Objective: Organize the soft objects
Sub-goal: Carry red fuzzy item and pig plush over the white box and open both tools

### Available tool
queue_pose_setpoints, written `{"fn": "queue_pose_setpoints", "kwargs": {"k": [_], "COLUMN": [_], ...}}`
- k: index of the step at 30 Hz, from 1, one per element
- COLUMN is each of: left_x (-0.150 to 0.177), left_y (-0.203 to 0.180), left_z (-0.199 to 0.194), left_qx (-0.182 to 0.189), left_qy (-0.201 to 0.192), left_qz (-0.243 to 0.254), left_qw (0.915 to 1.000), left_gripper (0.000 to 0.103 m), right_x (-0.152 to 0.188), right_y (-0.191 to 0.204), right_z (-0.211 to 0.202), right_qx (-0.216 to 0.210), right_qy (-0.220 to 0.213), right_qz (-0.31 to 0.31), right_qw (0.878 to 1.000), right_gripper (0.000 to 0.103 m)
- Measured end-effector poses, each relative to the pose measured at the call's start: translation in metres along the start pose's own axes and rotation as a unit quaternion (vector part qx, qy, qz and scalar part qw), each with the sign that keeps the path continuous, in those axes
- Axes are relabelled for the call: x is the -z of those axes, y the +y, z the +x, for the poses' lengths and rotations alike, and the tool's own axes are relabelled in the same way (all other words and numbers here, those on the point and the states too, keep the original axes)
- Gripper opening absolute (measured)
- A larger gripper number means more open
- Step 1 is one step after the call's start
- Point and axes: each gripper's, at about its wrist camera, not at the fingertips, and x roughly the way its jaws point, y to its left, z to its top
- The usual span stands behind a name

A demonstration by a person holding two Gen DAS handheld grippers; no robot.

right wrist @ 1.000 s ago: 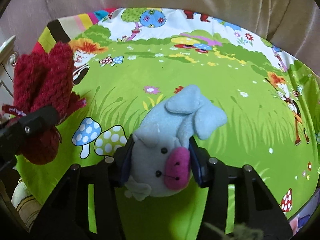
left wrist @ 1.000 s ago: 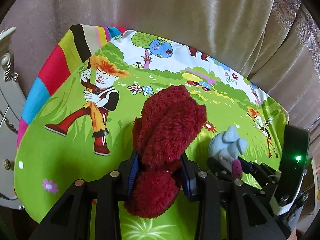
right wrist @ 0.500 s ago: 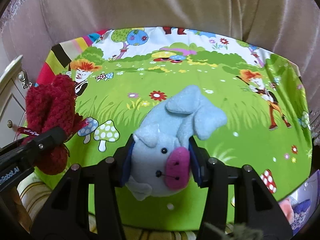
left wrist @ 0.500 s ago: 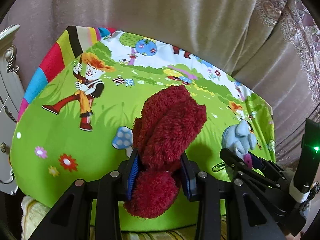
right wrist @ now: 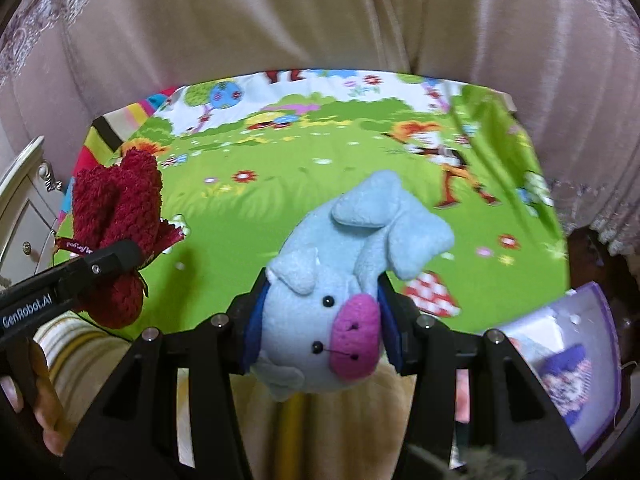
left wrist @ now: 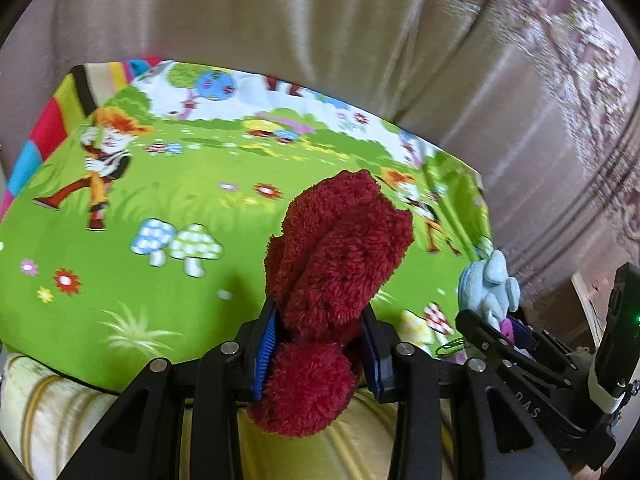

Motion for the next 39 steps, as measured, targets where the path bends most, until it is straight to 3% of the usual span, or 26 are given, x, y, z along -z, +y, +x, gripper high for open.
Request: {"fn": "queue_pose_setpoints", "kwargs": {"k": [9, 17, 27, 32, 34, 39], "left_x": [0.030, 0.060, 0.087, 0.096, 0.098, 0.100], "left_y": [-0.088, -0.167, -0.226, -0.242, -0.244, -0.241], "left_z": [0.000, 0.016, 0.047, 0.061, 0.064, 0.064], "left_qx": [0.052, 0.101, 0.138, 0.148, 0.154, 0.159], "left_qy": [0.024, 0.066, 0.125, 0.142, 0.148, 0.156], "left_qz": [0.070, 0.136, 0.169, 0.173, 0.168, 0.163], "left_qw": [0.9959, 0.9833, 0.9679, 0.9633, 0.9624, 0.9612], "left_gripper": [0.038, 0.038, 0.040, 0.049, 0.064, 0.069], "right_x": [0.030, 0.058, 0.086, 0.096, 0.099, 0.103], "right_y": [-0.083, -0.144, -0.200, -0.219, -0.224, -0.228], "right_z": [-0.052, -0.087, -0.100, -0.104, -0.106, -0.109], "right_qx": [0.064, 0.116, 0.161, 0.174, 0.178, 0.186], "right_qy": [-0.008, -0.009, -0.002, 0.002, 0.001, 0.004], "right_qz": [0.049, 0.093, 0.140, 0.156, 0.163, 0.174], "right_qw": [0.997, 0.989, 0.977, 0.972, 0.970, 0.967], "right_gripper": [0.053, 0.053, 0.054, 0.057, 0.061, 0.069]}}
